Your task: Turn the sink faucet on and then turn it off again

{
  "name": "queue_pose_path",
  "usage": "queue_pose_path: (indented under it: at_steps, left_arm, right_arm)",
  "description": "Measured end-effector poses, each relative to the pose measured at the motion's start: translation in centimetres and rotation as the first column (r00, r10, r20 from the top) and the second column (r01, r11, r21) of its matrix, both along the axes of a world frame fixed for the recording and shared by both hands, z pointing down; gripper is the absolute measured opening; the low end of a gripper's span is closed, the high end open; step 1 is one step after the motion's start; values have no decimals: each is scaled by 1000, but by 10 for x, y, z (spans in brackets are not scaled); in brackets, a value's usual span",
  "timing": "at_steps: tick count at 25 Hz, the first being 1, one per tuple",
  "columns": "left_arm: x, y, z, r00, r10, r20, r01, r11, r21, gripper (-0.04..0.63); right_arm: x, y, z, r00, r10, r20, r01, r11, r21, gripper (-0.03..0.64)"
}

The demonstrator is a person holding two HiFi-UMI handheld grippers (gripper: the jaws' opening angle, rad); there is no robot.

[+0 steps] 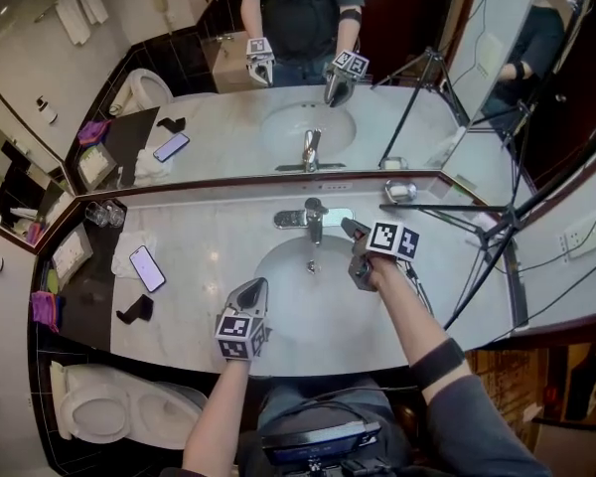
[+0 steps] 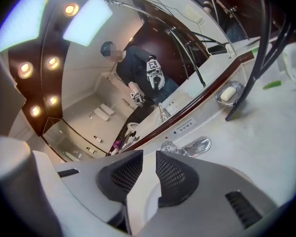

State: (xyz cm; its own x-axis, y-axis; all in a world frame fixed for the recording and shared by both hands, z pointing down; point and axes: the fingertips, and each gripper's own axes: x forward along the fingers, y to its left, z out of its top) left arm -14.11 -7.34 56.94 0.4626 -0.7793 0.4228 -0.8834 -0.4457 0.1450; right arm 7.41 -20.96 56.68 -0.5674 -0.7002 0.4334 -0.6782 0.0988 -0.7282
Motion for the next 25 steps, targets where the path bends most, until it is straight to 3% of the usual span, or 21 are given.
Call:
queue_pose_path:
  at_steps: [9,12,16,19,22,25]
  left_arm:
    - [5,8,-9,1000,28,6,-28,1000,12,-12]
    - [4,12,-13,999,34,11,-34,999,15,-12]
    - [6,15,-17,999,43,17,-43,999,18,-12]
    - [7,18,-19,999,42,19,-42,999,21,-12]
    - [8,20,-20,999,43,23,-44,999,21,-12]
    - [7,24,-19,999,43,28,-43,999,19,-12]
  right_arm:
    - [30,56,-30,970,-59,-236,100,981,167,12]
    - [37,77,-32,908,-71,-414,176,959,220,12]
    - [41,99,-33,764,-66,-641,304,914,268,14]
    - [43,115,-34,675,-55,-736,365,892,268,15]
    - [51,128,-26,626,-44,-779,382,888,257,17]
    - [60,136,-17,619,-41,-784,370,896,245,16]
